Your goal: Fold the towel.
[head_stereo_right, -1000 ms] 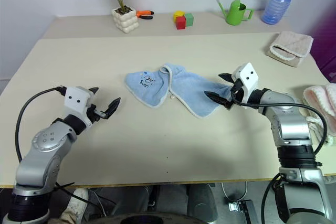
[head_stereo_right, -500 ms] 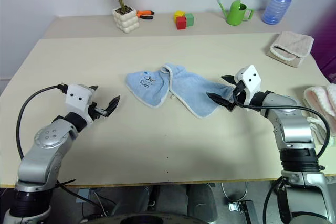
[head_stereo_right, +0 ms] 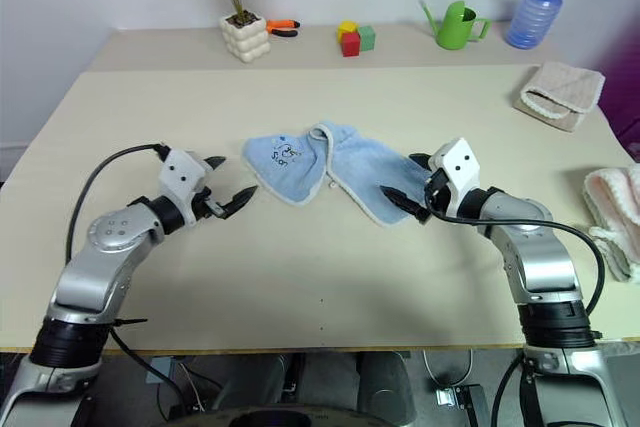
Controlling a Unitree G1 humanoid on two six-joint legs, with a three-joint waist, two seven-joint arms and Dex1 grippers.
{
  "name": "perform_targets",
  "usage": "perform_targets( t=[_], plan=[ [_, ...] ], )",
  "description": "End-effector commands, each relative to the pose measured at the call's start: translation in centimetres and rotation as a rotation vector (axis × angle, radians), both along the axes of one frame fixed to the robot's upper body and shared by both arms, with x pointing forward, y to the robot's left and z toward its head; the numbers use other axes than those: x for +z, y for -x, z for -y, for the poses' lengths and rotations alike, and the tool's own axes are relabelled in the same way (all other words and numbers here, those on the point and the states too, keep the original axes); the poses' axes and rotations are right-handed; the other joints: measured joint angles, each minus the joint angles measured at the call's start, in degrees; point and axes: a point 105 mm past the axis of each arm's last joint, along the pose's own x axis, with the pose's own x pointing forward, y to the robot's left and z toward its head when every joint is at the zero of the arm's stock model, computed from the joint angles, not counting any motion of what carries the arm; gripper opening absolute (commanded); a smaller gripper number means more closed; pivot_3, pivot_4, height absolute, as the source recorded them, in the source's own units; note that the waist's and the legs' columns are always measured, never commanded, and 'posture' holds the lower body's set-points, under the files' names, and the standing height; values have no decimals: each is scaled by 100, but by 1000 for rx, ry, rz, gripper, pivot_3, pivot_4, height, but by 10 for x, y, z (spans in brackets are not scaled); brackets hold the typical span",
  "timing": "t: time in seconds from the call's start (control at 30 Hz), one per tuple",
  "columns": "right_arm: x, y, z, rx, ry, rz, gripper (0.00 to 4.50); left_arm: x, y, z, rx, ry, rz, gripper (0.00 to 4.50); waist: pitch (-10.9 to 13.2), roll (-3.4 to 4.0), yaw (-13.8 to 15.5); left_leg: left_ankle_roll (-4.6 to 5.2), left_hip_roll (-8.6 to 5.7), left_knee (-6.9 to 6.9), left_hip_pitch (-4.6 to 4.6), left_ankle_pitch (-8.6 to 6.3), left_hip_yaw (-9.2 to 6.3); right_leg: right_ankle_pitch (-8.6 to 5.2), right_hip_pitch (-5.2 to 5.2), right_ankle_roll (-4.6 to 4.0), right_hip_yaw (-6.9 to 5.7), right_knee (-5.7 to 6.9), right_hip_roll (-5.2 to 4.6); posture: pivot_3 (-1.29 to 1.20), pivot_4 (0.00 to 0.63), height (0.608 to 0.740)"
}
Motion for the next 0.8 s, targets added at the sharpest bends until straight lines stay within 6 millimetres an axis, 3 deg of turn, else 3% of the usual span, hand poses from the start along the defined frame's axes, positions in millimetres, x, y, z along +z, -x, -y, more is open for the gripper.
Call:
perform_targets(
  t=[0.03,0.2,0.47,0.57,0.8],
  plan=[
    [9,5,-10,12,-9,47,4500,-8,9,31,-198,-71,-10,4257,0,0,-1,0,0,0,0,0,0,0,0,0,0,0,0,0,150,732],
    [9,4,-22,23,-8,64,4500,-25,-5,53,-210,-178,-5,4257,0,1,3,0,0,0,1,0,0,0,0,0,0,2,2,0,150,732],
    [10,3,-29,26,-6,82,4500,-46,-9,64,-160,-193,-69,4257,-1,2,17,1,-2,3,3,0,-1,0,5,1,-1,1,0,0,150,732],
    [10,2,-29,23,-7,88,4500,-53,-15,57,-110,-208,-75,3391,-2,2,14,1,-3,5,9,0,-2,0,14,2,-2,-1,-1,0,150,732],
    [10,5,-25,38,37,94,4500,-48,-22,46,-54,-186,-41,22,-3,4,-16,2,2,3,24,0,-2,0,20,2,-1,4,6,0,150,732]
  ],
)
